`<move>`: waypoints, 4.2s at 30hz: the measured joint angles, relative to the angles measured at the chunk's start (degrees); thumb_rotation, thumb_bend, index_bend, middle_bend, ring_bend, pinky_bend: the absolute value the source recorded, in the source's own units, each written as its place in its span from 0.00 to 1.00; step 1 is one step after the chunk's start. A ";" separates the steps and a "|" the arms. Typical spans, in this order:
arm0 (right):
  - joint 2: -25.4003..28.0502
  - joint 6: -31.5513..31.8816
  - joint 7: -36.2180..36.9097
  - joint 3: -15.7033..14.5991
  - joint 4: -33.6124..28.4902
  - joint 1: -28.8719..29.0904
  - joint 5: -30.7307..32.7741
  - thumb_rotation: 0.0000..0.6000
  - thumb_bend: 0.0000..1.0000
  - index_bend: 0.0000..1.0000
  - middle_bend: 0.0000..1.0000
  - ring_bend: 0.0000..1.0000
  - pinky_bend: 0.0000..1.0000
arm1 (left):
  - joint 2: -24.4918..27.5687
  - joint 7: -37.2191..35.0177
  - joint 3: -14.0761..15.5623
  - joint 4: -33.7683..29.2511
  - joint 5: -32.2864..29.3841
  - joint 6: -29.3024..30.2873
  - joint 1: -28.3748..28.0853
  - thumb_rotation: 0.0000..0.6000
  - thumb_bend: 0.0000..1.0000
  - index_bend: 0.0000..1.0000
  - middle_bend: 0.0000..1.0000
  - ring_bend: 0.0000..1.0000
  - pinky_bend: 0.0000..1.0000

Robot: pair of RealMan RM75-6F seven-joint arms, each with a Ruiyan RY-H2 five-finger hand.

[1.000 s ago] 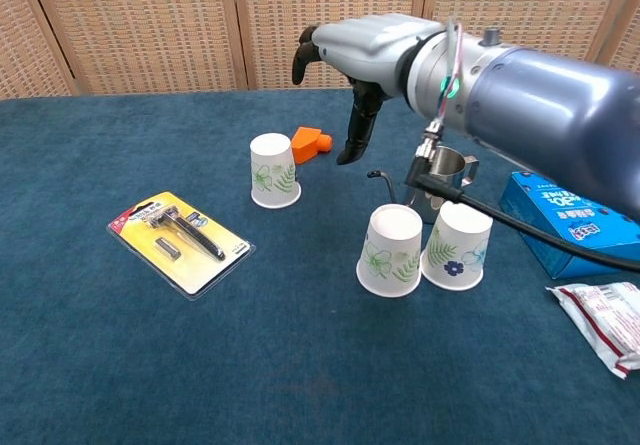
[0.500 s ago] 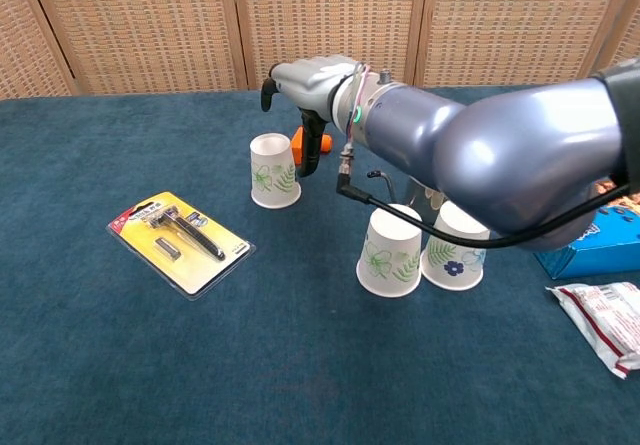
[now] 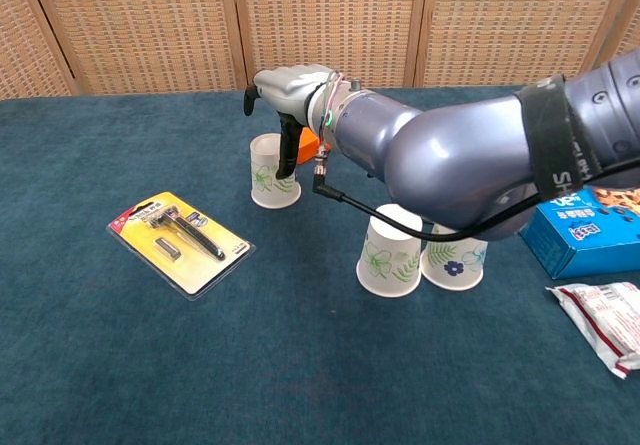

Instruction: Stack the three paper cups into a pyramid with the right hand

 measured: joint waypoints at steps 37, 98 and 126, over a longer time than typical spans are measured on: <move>-5.76 -4.19 11.57 -0.97 12.95 0.85 -7.24 1.00 0.07 0.46 0.01 0.00 0.00 | -0.22 1.23 1.23 -0.91 1.50 0.08 -0.29 1.00 0.28 0.02 0.00 0.00 0.00; 32.11 34.66 -24.17 -19.40 -67.53 -25.36 -11.46 1.00 0.07 0.48 0.01 0.00 0.00 | 2.10 3.75 3.82 -5.53 7.15 3.97 1.56 1.00 0.29 0.02 0.00 0.00 0.00; 30.56 30.73 -27.51 -16.63 -63.96 -23.16 0.02 1.00 0.07 0.48 0.00 0.00 0.00 | 2.13 4.37 3.43 -5.83 7.12 3.93 1.75 1.00 0.29 0.02 0.00 0.00 0.00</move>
